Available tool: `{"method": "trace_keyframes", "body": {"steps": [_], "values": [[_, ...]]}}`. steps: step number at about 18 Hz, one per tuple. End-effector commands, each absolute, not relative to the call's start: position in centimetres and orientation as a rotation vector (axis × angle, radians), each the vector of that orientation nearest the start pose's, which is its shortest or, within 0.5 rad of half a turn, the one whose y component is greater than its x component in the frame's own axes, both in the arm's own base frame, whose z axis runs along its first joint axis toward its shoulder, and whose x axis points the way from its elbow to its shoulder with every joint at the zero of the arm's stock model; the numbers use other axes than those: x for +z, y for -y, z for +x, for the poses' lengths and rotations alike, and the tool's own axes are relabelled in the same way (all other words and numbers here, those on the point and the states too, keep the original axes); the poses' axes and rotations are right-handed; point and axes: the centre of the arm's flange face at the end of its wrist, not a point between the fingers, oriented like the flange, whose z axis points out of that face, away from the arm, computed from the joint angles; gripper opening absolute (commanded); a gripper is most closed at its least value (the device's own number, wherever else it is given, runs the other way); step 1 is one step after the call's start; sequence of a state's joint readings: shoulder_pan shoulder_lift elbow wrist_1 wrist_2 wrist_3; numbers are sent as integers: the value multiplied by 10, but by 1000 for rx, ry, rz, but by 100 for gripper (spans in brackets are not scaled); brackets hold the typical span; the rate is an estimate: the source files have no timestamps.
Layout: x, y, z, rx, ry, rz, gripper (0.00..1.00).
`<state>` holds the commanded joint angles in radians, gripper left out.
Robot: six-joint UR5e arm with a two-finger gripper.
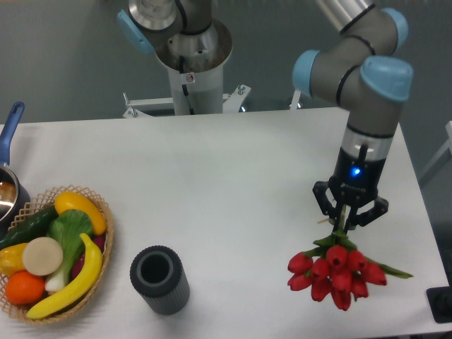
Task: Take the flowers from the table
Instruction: 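Lift the red tulip bunch up off the table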
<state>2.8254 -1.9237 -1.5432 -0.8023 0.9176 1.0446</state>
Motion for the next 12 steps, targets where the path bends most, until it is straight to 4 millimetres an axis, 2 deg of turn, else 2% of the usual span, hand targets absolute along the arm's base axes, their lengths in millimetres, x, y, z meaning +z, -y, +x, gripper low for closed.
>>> {"method": "trace_keyframes", "body": {"steps": [4,12], "values": [[417,-364,-560,135,89,-2295,21],[423,-358,-561,130,89,-2265,21]]}}
